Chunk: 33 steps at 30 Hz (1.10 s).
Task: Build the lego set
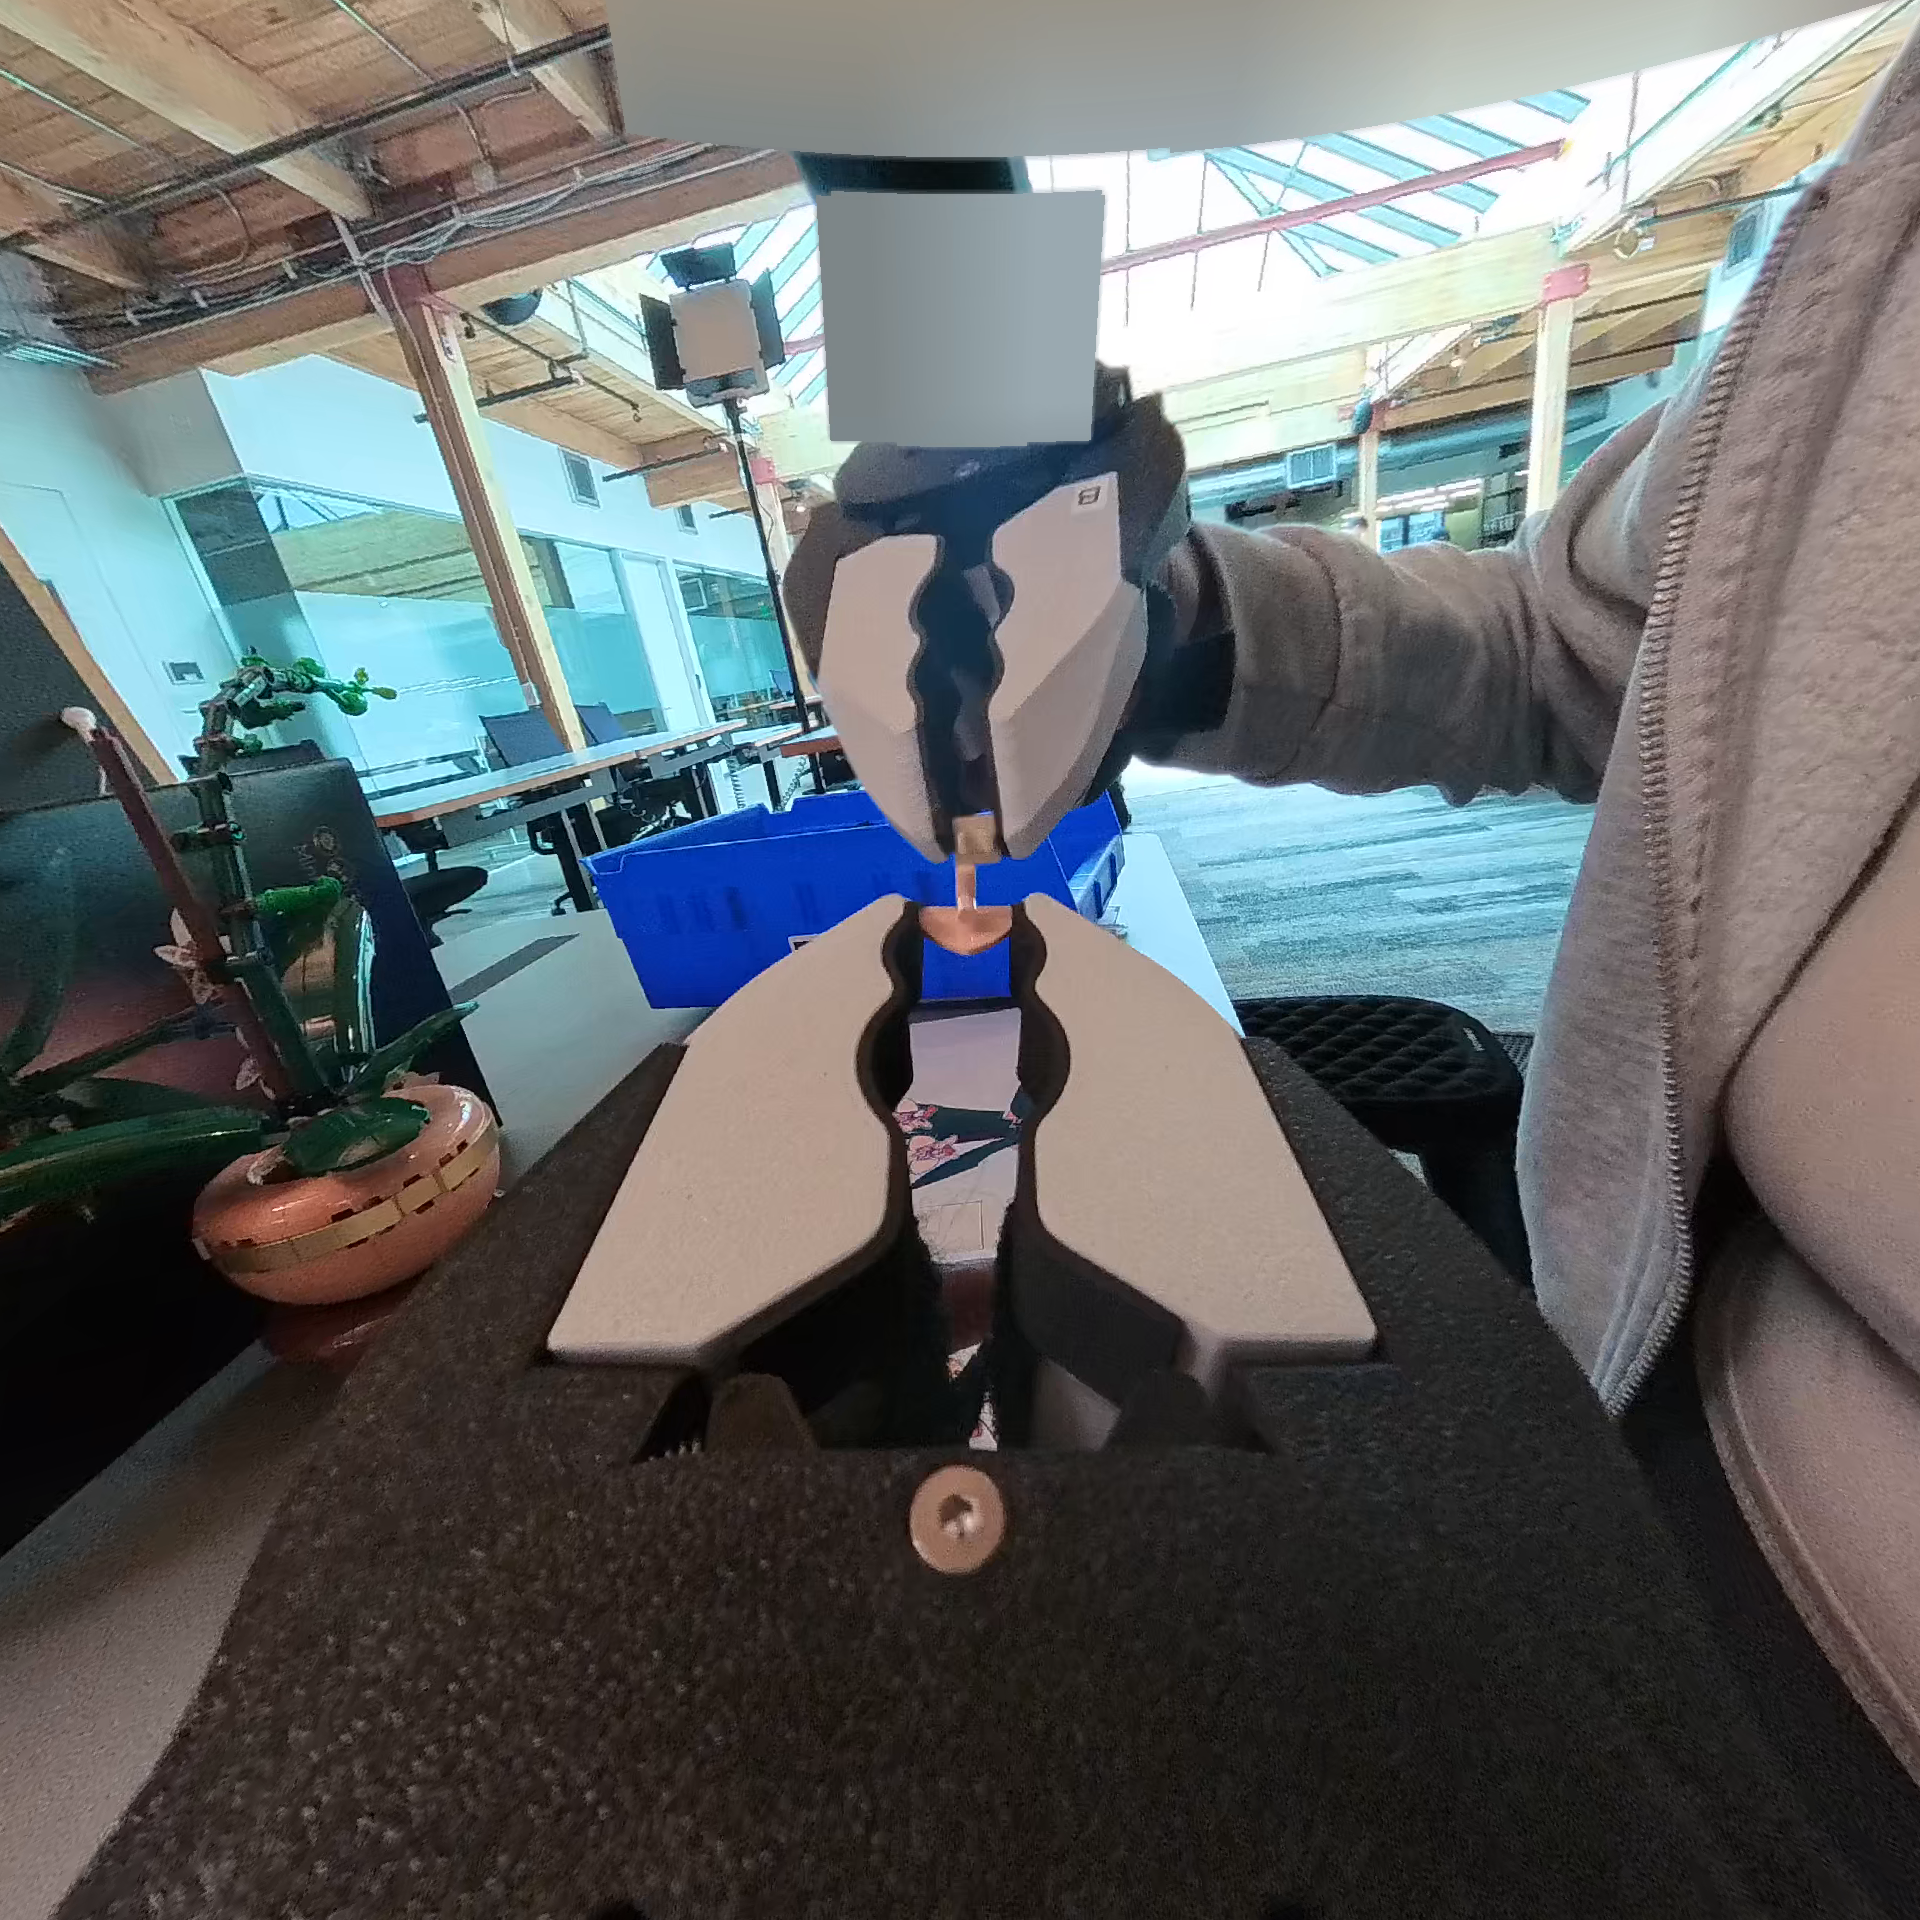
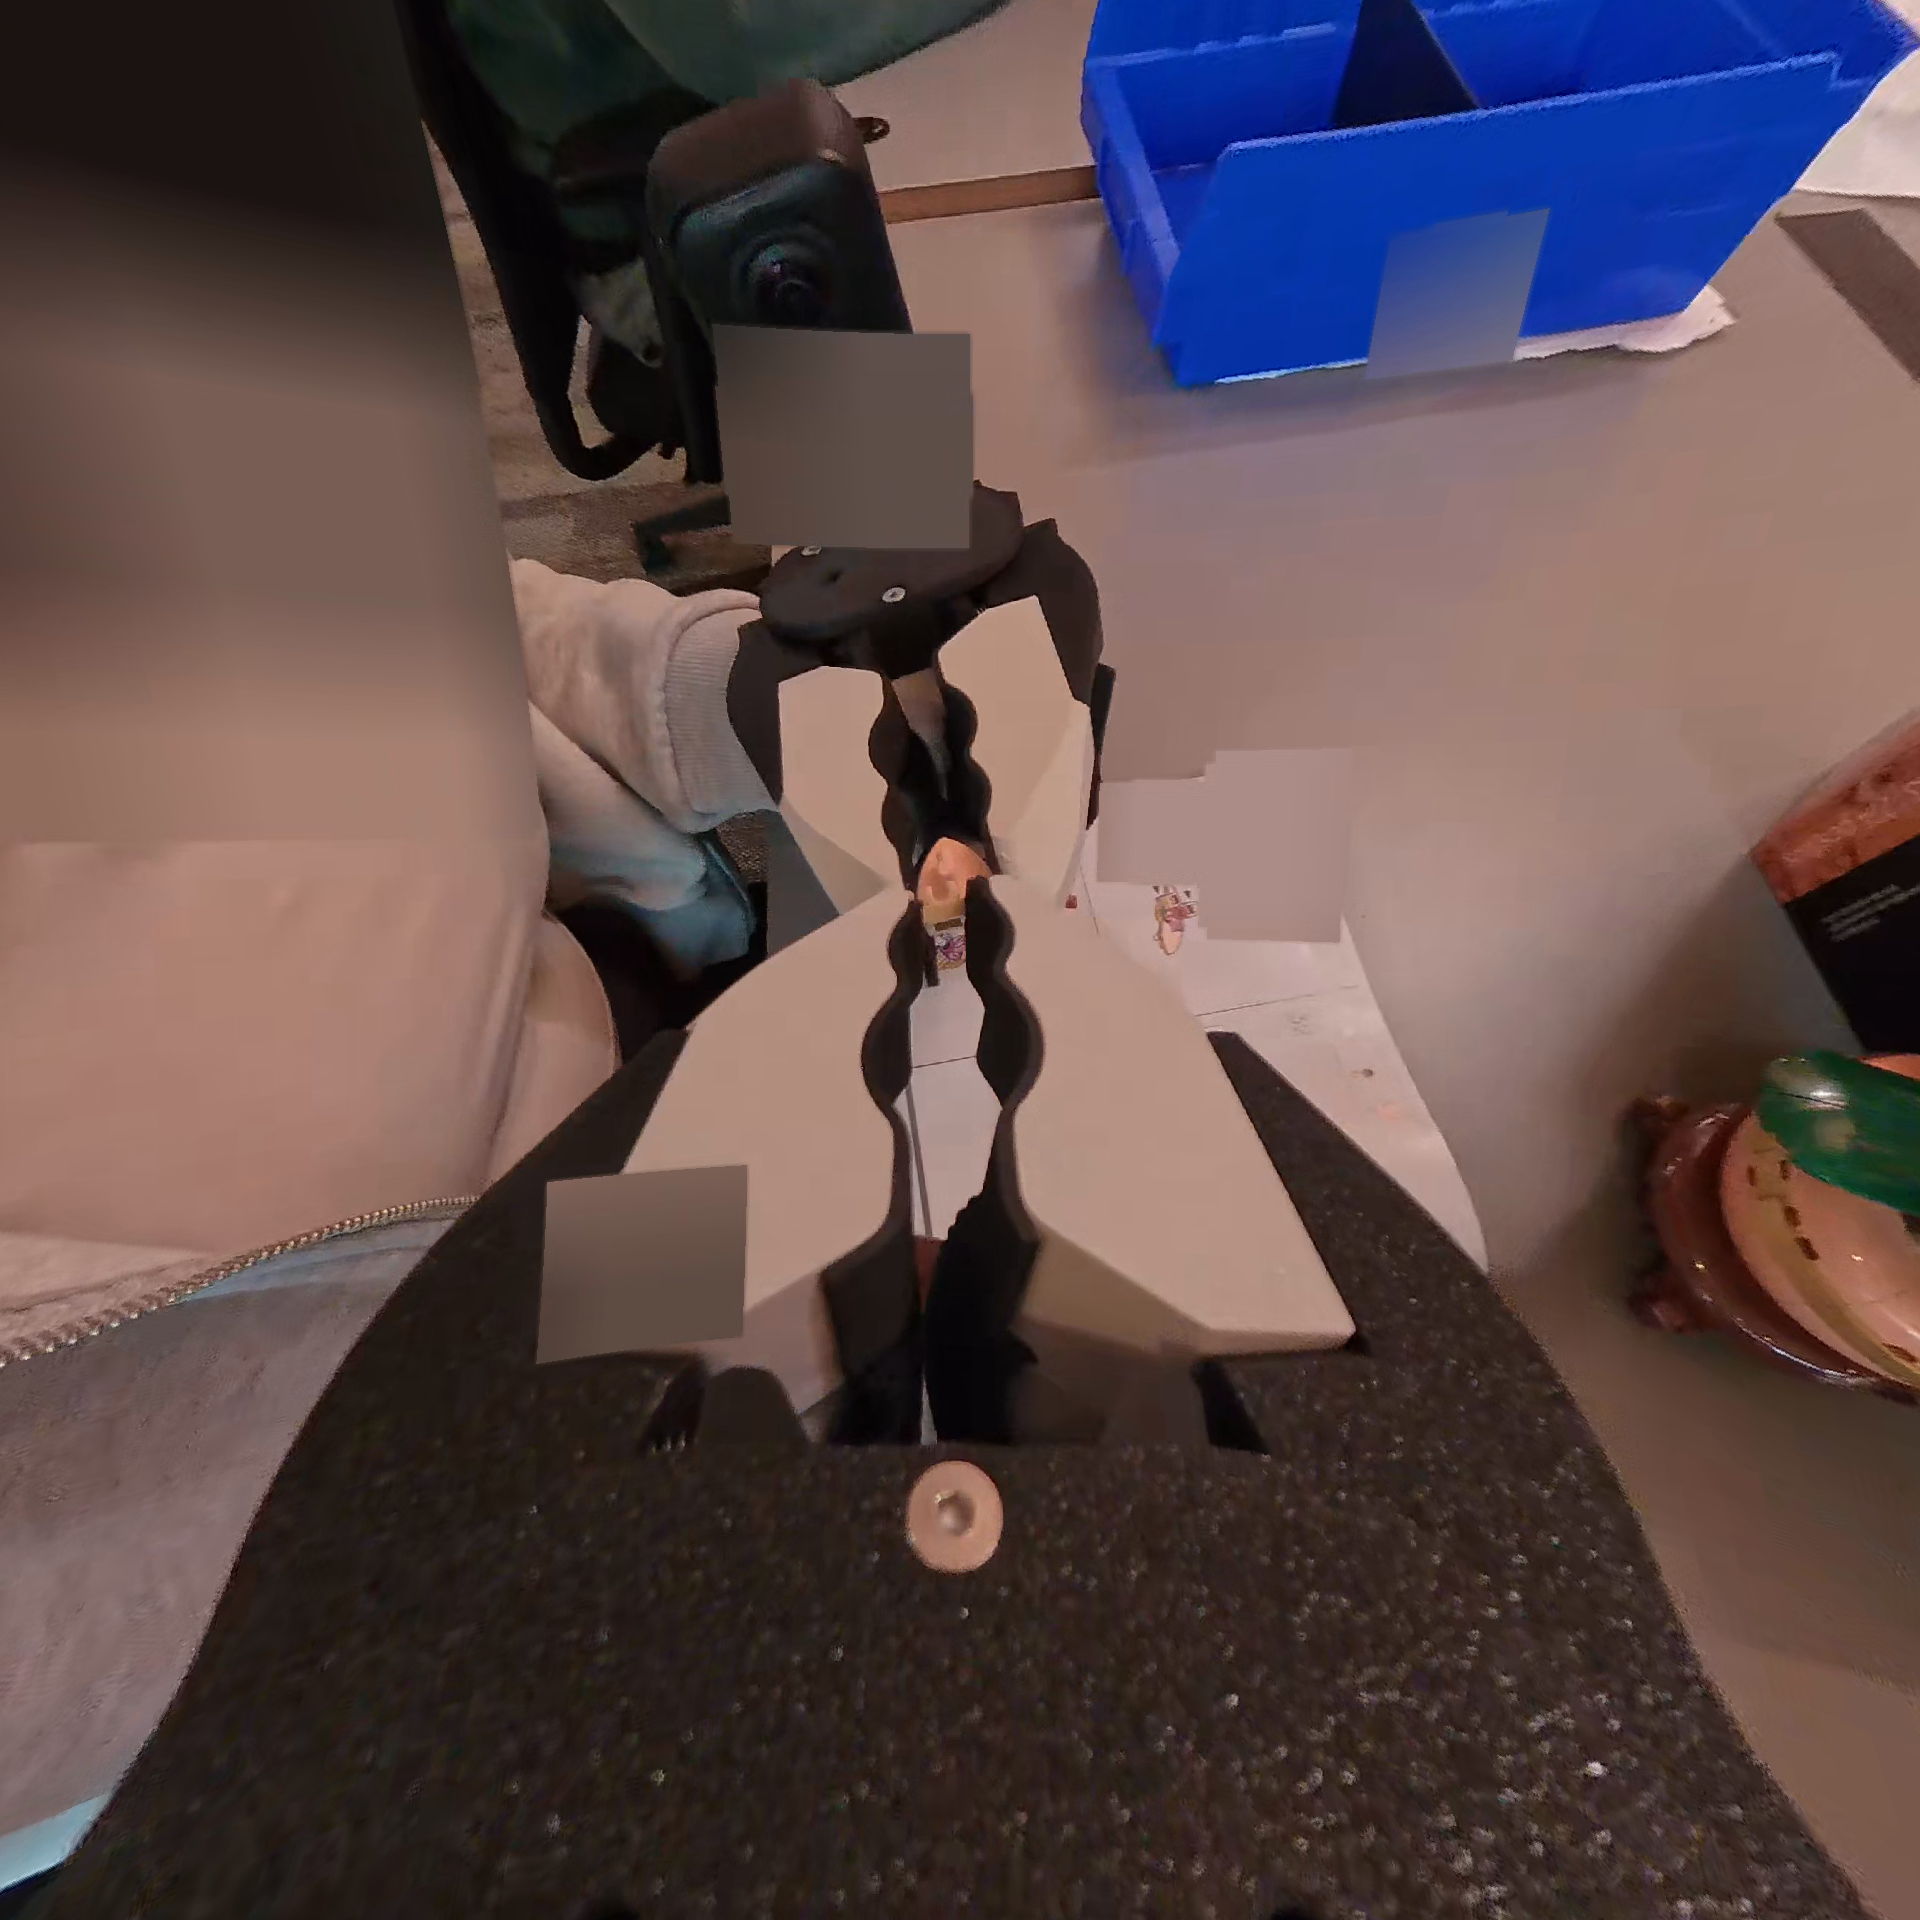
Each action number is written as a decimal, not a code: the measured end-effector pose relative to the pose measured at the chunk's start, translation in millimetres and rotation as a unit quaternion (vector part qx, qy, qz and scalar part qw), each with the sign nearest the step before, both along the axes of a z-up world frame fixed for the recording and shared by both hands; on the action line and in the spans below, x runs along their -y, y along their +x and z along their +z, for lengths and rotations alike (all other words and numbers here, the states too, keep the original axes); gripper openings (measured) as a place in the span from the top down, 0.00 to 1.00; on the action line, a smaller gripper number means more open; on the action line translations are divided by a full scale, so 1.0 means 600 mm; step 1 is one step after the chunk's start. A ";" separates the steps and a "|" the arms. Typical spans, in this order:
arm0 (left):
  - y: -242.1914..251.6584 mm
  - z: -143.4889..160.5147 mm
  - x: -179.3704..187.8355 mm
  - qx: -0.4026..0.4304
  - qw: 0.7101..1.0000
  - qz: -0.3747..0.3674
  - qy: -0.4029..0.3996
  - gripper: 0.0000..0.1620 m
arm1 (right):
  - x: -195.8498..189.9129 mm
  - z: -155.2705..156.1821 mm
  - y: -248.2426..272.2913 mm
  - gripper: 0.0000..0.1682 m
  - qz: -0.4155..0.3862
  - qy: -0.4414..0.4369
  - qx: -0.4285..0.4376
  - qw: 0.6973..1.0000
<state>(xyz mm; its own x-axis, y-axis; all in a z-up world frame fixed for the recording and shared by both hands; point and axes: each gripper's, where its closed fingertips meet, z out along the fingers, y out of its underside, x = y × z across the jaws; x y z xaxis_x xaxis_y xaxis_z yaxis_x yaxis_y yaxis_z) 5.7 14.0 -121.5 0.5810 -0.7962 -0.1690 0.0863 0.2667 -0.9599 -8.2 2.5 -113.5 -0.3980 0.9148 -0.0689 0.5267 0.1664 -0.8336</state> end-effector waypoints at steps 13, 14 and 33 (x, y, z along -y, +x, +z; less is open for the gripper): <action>0.002 -0.008 -0.001 -0.003 1.000 -0.006 -0.013 0.91 | -0.001 -0.013 -0.006 0.95 0.011 -0.012 0.000 1.000; 0.003 -0.009 0.000 -0.005 1.000 -0.006 -0.015 0.91 | -0.002 -0.015 -0.005 0.95 0.012 -0.007 0.003 1.000; 0.021 -0.054 0.000 -0.070 0.994 -0.029 -0.080 0.91 | -0.005 -0.059 0.014 0.95 0.017 0.031 0.029 0.999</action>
<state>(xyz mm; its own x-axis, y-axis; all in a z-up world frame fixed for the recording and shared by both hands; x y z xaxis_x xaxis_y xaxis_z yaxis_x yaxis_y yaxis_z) 18.0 14.2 -153.6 0.5138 -0.8504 -0.1131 -0.0406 0.1076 -0.9934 0.1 5.6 -148.6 -0.4255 0.9042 -0.0358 0.5676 0.2359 -0.7888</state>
